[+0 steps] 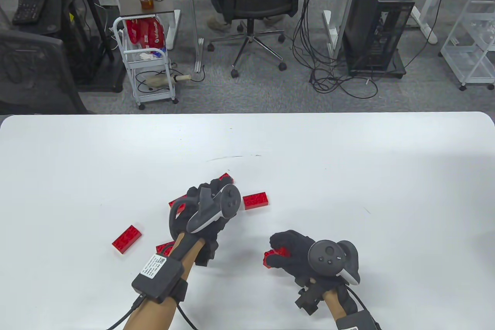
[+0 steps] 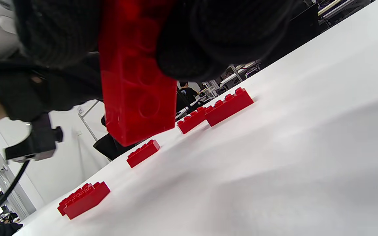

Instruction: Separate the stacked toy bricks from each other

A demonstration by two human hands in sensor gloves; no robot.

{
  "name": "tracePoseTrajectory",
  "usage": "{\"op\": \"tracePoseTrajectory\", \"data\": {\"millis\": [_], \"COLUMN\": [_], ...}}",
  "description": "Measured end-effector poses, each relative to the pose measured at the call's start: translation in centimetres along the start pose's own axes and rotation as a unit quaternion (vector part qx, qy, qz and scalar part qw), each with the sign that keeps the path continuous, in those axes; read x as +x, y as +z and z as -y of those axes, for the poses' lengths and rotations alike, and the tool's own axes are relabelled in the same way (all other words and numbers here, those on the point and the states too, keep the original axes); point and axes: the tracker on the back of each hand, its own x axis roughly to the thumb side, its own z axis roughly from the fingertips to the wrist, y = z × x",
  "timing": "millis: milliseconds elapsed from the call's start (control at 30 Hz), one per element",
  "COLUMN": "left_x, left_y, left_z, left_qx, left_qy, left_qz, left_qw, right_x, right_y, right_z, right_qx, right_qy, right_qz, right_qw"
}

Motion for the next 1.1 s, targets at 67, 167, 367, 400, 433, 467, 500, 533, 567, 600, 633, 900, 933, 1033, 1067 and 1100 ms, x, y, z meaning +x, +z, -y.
{"op": "tracePoseTrajectory", "data": {"millis": [67,167,367,400,433,467,500,533,567,600,633,900,933,1033,1067,1100], "left_x": [0.0,0.1,0.3,0.3,0.4,0.5,0.5,0.6,0.6,0.6,0.6,-0.4,-0.5,-1.1,-1.3,-1.4], "left_y": [1.6,3.8,7.5,7.8,8.2,8.5,8.7,9.0,9.1,9.2,9.3,10.2,10.4,10.9,10.8,10.8], "left_z": [-0.3,-0.1,1.7,1.8,1.9,2.0,2.0,2.0,2.1,2.2,2.3,3.1,3.0,2.9,2.9,2.9], "left_qx": [0.013,0.014,0.004,0.005,0.009,0.012,0.015,0.023,0.028,0.038,0.042,0.024,0.027,0.04,0.042,0.041], "left_qy": [0.013,0.043,0.053,0.049,0.048,0.05,0.052,0.054,0.054,0.054,0.054,0.074,0.078,0.086,0.089,0.092], "left_qz": [0.012,0.035,0.072,0.076,0.08,0.084,0.087,0.09,0.091,0.094,0.096,0.111,0.111,0.109,0.107,0.106], "left_qw": [1.0,0.998,0.996,0.996,0.996,0.995,0.995,0.994,0.994,0.993,0.993,0.991,0.99,0.99,0.989,0.989], "right_x": [0.1,0.2,0.3,0.3,0.4,0.5,0.5,0.6,0.6,0.6,0.6,0.2,0.1,-0.3,-0.5,-0.6], "right_y": [0.0,-0.1,0.0,0.0,0.0,0.1,0.1,0.1,0.1,0.1,0.1,-0.2,-0.2,-0.7,-0.9,-1.1], "right_z": [-0.2,-0.5,-0.7,-0.7,-0.7,-0.7,-0.7,-0.7,-0.7,-0.7,-0.7,-1.1,-1.1,-1.1,-1.1,-1.1], "right_qx": [0.007,0.012,0.007,0.006,0.005,0.0,-0.001,-0.001,0.0,-0.002,-0.002,-0.004,-0.004,-0.016,-0.018,-0.017], "right_qy": [0.004,0.022,0.041,0.048,0.052,0.055,0.056,0.056,0.057,0.057,0.057,0.08,0.082,0.092,0.095,0.098], "right_qz": [0.0,0.002,0.005,0.006,0.007,0.009,0.009,0.011,0.011,0.012,0.012,-0.007,-0.01,-0.03,-0.041,-0.048], "right_qw": [1.0,1.0,0.999,0.999,0.999,0.998,0.998,0.998,0.998,0.998,0.998,0.997,0.997,0.995,0.994,0.994]}}
